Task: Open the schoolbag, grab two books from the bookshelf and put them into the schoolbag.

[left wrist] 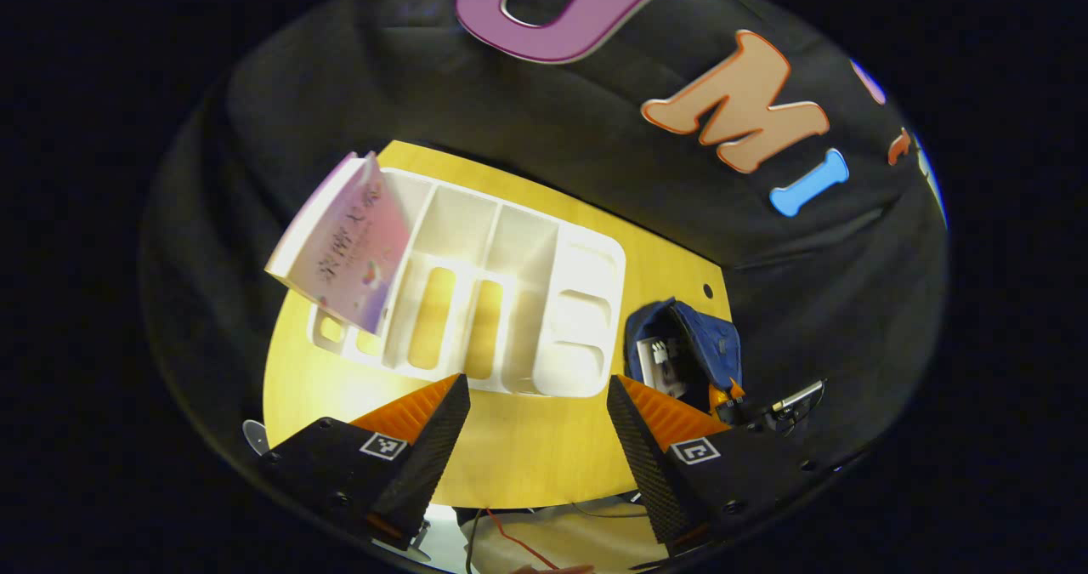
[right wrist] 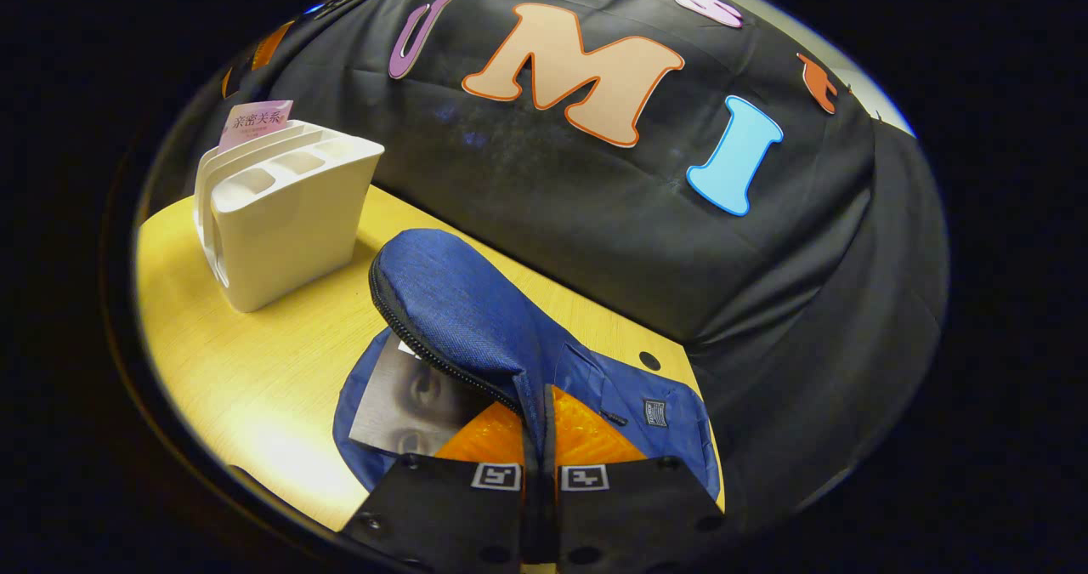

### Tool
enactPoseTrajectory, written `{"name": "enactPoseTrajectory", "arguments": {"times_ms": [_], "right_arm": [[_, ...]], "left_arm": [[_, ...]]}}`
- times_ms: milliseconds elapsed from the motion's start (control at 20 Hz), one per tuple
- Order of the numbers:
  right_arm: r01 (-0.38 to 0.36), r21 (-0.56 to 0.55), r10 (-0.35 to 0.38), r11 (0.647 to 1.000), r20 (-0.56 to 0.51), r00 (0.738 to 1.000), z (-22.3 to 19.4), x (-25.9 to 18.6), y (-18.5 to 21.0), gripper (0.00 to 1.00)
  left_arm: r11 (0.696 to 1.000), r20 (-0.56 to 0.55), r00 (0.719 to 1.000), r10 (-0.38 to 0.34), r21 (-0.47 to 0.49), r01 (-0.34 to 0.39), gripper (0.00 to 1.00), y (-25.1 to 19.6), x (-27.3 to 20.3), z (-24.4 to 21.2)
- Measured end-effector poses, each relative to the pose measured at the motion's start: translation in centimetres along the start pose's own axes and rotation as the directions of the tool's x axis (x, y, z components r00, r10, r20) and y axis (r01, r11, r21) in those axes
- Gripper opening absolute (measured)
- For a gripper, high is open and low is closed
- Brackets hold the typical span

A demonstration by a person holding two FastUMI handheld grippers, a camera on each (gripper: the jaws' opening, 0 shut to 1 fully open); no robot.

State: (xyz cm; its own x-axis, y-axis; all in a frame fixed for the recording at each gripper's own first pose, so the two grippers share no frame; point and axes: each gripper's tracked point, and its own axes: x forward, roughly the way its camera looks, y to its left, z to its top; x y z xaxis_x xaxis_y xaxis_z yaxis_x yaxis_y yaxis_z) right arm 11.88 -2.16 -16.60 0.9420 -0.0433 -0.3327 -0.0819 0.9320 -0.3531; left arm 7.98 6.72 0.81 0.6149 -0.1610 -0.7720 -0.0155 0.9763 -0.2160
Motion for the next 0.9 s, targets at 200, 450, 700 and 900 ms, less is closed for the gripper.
{"name": "enactPoseTrajectory", "arguments": {"times_ms": [200, 450, 700, 900], "right_arm": [[0.019, 0.009, -0.019, 1.0, -0.024, 1.0, -0.2, 0.3, 0.1, 0.01], [0.048, -0.007, -0.049, 0.999, -0.048, 0.998, -0.3, 0.5, 0.3, 0.0], [0.069, -0.025, -0.07, 0.997, -0.071, 0.995, -0.7, 0.7, 0.8, 0.01], [0.083, -0.023, -0.085, 0.996, -0.089, 0.992, -0.8, 0.7, 0.9, 0.01]], "left_arm": [[0.994, 0.031, 0.993, 0.11, -0.002, -0.11, 0.96, 6.7, -1.5, 3.6], [0.975, 0.075, 0.974, 0.212, 0.05, -0.216, 0.96, 13.0, -0.7, 7.4], [0.966, 0.053, 0.969, 0.241, 0.079, -0.245, 0.95, 16.7, 2.1, 9.3], [0.981, -0.01, 0.982, 0.191, 0.038, -0.191, 0.93, 17.4, 5.1, 8.9]]}}
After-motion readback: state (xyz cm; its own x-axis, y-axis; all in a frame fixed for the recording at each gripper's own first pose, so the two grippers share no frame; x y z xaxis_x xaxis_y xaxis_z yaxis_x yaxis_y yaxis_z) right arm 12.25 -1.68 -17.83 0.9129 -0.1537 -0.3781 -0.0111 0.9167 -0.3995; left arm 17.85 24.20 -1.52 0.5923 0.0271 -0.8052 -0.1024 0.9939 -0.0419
